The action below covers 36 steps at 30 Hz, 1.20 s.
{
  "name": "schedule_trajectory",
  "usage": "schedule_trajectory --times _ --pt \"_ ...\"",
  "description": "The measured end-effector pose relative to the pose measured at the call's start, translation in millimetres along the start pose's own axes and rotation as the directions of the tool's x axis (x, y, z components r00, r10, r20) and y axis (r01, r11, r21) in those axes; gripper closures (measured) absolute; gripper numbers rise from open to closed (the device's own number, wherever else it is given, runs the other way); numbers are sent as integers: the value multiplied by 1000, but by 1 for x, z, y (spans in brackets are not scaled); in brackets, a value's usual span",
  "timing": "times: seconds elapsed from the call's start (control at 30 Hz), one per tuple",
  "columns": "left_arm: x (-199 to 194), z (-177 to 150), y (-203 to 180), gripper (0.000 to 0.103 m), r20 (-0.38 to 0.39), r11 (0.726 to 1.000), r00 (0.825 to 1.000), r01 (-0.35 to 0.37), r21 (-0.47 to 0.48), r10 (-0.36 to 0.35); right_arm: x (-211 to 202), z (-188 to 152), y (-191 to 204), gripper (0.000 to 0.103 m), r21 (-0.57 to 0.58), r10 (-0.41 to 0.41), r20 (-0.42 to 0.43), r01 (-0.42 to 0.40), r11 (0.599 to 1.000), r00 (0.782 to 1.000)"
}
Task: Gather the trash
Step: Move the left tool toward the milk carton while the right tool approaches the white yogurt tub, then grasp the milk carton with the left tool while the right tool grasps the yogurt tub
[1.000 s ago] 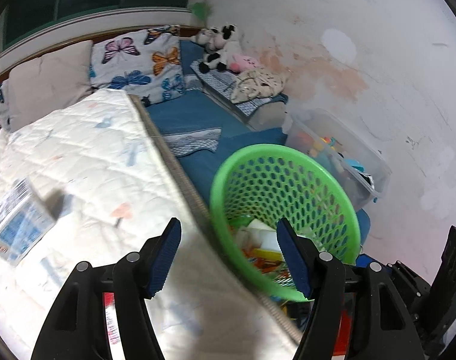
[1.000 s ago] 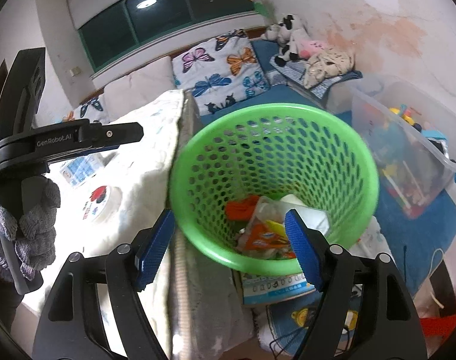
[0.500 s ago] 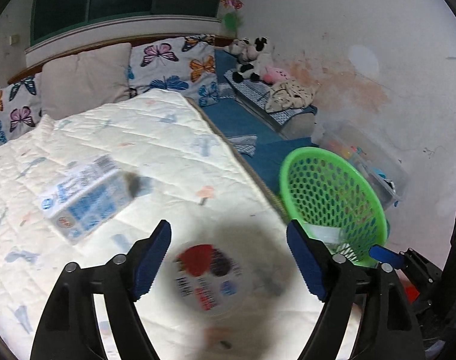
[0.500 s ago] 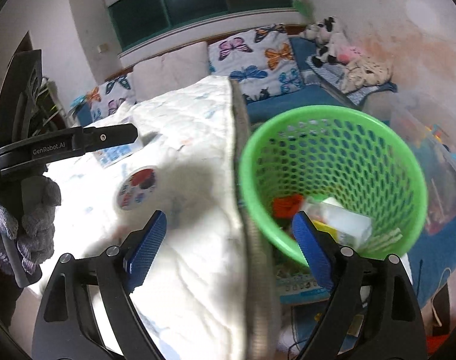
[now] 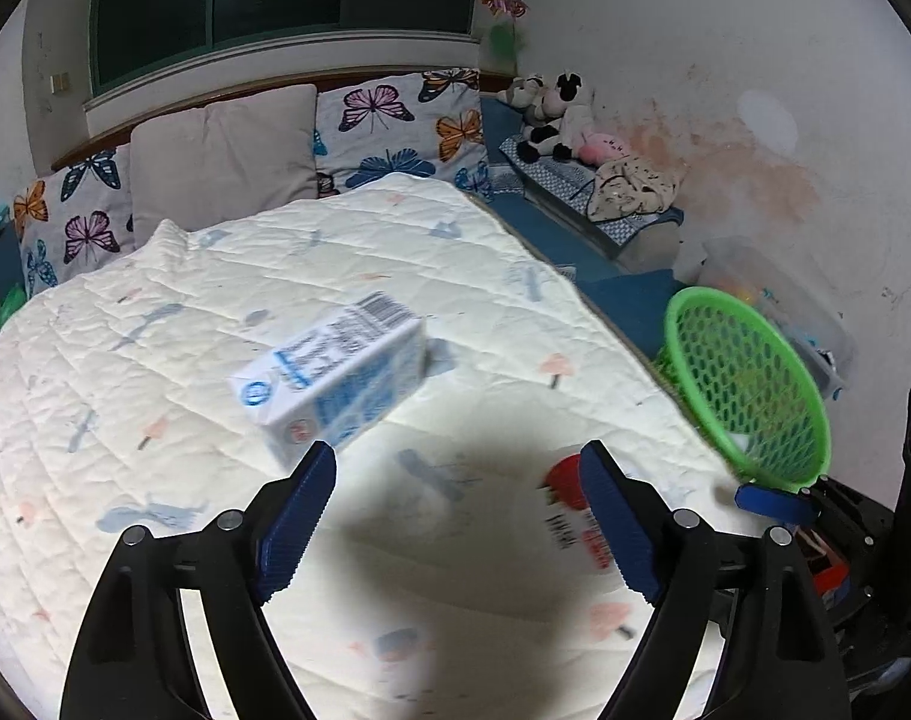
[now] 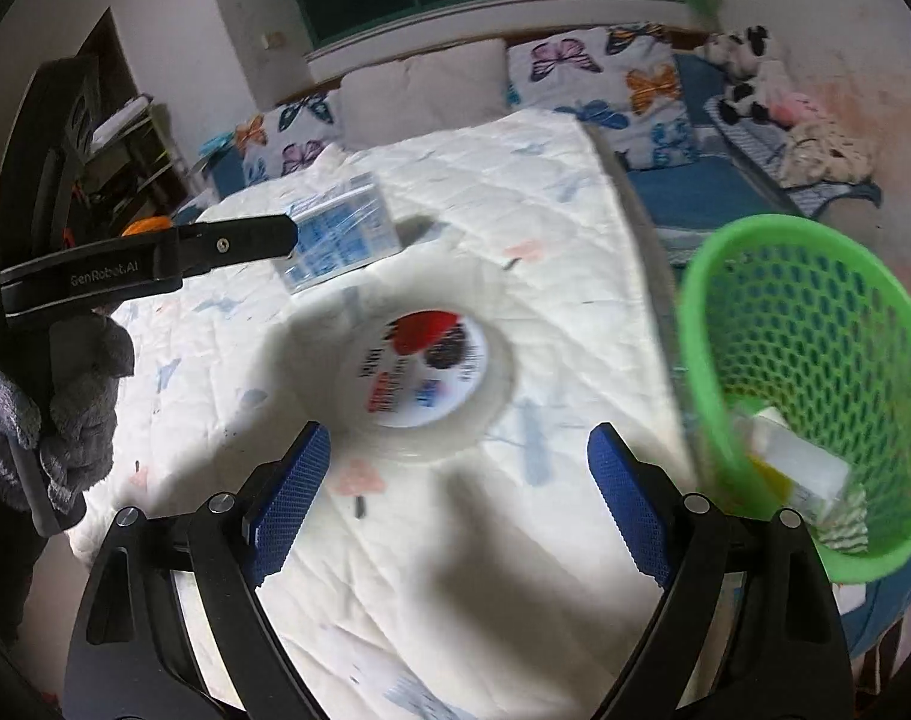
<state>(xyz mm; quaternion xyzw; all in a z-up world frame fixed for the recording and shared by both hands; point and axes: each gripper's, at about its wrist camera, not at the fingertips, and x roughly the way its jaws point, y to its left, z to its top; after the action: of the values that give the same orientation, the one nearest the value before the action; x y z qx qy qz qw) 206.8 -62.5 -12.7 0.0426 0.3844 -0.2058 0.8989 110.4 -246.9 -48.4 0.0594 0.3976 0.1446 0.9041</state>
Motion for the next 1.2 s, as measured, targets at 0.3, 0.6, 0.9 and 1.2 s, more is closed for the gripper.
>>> schedule_trajectory --times 0.3,0.6,0.9,1.2 --pt "3 2 22 16 -12 997 1000 -4 82 5 35 9 14 14 -33 -15 -58 14 999 998" --pt "21 15 32 15 -40 986 999 5 167 2 58 14 15 12 -42 -35 -103 31 999 994" --pt "42 36 48 15 -61 982 998 30 185 -19 64 17 15 10 -44 -44 -116 39 998 992" --pt "70 49 50 15 -106 973 994 34 229 -10 66 19 15 9 -48 -45 -119 39 998 992"
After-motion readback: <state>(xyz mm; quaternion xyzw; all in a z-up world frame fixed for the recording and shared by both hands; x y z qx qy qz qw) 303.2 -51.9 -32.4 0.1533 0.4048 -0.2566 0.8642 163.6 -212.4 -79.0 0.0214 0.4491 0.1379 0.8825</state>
